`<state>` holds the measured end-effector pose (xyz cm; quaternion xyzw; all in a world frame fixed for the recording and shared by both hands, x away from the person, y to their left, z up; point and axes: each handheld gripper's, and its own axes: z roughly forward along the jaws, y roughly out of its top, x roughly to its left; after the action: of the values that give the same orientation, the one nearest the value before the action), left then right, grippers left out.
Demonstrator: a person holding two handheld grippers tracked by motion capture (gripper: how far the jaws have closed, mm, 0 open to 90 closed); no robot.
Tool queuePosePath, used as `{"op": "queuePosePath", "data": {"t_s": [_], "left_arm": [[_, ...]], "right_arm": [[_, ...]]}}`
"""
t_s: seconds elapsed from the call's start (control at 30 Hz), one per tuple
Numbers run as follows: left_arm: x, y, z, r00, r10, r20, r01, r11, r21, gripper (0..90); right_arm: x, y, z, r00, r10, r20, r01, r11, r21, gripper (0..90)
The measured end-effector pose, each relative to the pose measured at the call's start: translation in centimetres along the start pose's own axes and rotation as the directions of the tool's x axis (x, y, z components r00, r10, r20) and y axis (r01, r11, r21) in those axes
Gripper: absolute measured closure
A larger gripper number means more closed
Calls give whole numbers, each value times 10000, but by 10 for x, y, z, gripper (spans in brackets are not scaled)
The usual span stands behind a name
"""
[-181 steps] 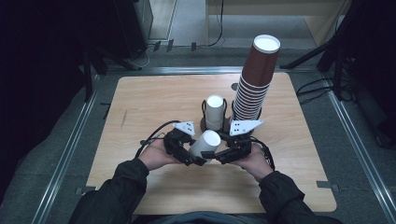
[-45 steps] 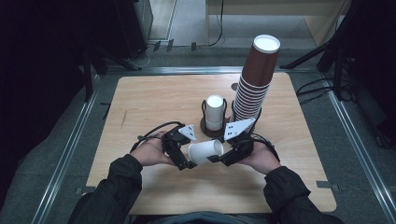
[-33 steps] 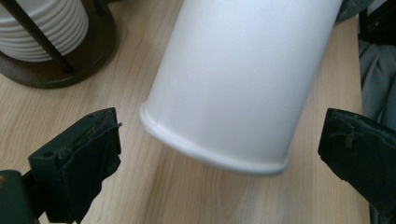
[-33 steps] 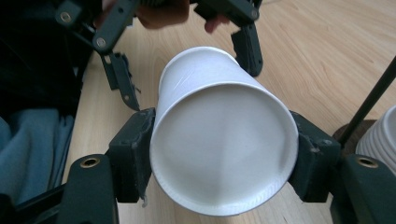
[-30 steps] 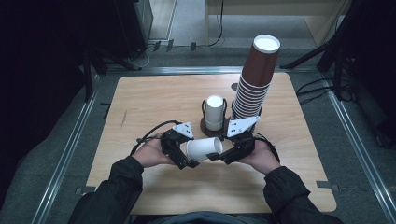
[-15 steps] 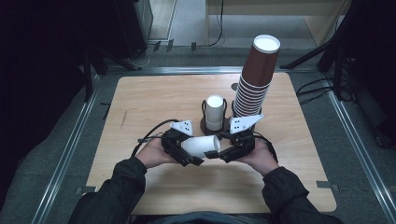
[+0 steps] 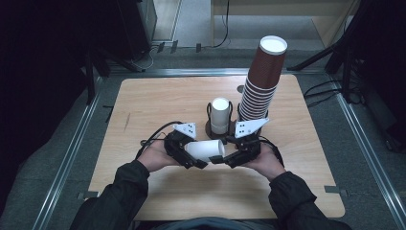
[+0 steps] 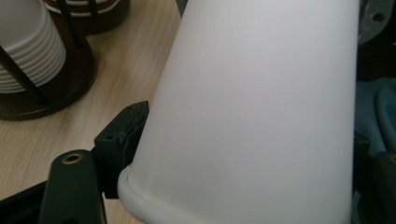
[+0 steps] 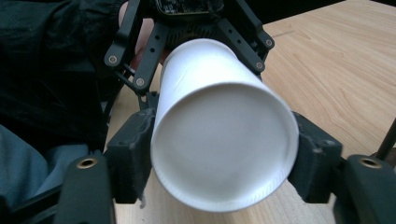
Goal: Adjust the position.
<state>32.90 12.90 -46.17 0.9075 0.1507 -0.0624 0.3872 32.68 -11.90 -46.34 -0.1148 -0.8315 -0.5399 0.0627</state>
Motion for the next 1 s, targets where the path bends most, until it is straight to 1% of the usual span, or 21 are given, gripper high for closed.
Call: {"op": "queuePosePath", "data": {"t_s": [0.1, 0.13, 0.2, 0.23, 0.3, 0.33, 0.4, 0.5, 0.53, 0.57, 0.6, 0.67, 0.7, 0.73, 0.77, 0.87, 0.97, 1.0], "left_arm": [[1, -1, -4, 9999, -115, -107, 114, 9999, -76, 238], [2, -1, -7, 9998, -139, -151, 138, 9999, -41, 238], [1, -1, -11, 9992, -125, -390, 129, 9999, 91, 238], [1, -1, -14, 9991, -93, -423, 100, 9998, 145, 238], [0, -1, -19, 9988, -107, -477, 112, 9999, 106, 238], [1, -1, -21, 9988, -104, -484, 113, 9998, 177, 238], [1, -1, -24, 9975, -111, -695, 131, 9995, 274, 238], [2, -2, -28, 9962, -149, -863, 185, 9990, 414, 238], [2, -1, -30, 9946, -65, -1034, 127, 9982, 590, 238], [2, 0, -30, 9933, 90, -1156, 1, 9970, 780, 237], [1, 0, -31, 9929, 153, -1180, -41, 9955, 947, 237], [0, 2, -31, 9920, 248, -1241, -107, 9935, 1135, 237], [-1, 3, -30, 9923, 207, -1222, -54, 9923, 1240, 237], [0, 4, -30, 9914, 297, -1272, -124, 9908, 1346, 237], [0, 4, -29, 9912, 266, -1297, -84, 9903, 1386, 237], [1, 6, -27, 9901, 314, -1368, -80, 9857, 1683, 237], [2, 7, -24, 9889, 397, -1434, -110, 9806, 1958, 237], [3, 8, -23, 9874, 484, -1504, -162, 9779, 2084, 237]], "right_arm": [[0, 0, 0, 9997, -7, 230, 4, 9999, 104, 250], [-1, 0, -1, 9995, 3, 307, -8, 9999, 164, 245], [-1, 0, -1, 9992, 1, 394, -12, 9996, 294, 239], [-1, 0, -2, 9990, -50, 449, 34, 9994, 359, 239], [-1, -1, -2, 9984, -105, 551, 72, 9981, 614, 239], [-1, -2, -1, 9980, -196, 608, 151, 9971, 739, 239], [-1, -3, 0, 9971, -285, 712, 207, 9939, 1079, 239], [-1, -5, 4, 9961, -384, 791, 264, 9887, 1478, 239], [-1, -6, 4, 9960, -359, 815, 228, 9876, 1556, 239], [-1, -6, 6, 9954, -433, 852, 286, 9855, 1671, 239], [-1, -7, 6, 9952, -392, 894, 225, 9833, 1805, 239], [-1, -8, 8, 9945, -437, 950, 247, 9809, 1931, 240], [-1, -8, 8, 9943, -463, 958, 264, 9796, 1991, 241], [-1, -8, 9, 9940, -500, 971, 295, 9790, 2018, 242], [-1, -8, 9, 9939, -492, 983, 284, 9788, 2030, 243], [-2, -9, 9, 9932, -485, 1054, 260, 9785, 2046, 253], [-2, -9, 9, 9924, -534, 1108, 288, 9767, 2126, 254], [-2, -9, 9, 9923, -535, 1113, 285, 9763, 2144, 254]]}}
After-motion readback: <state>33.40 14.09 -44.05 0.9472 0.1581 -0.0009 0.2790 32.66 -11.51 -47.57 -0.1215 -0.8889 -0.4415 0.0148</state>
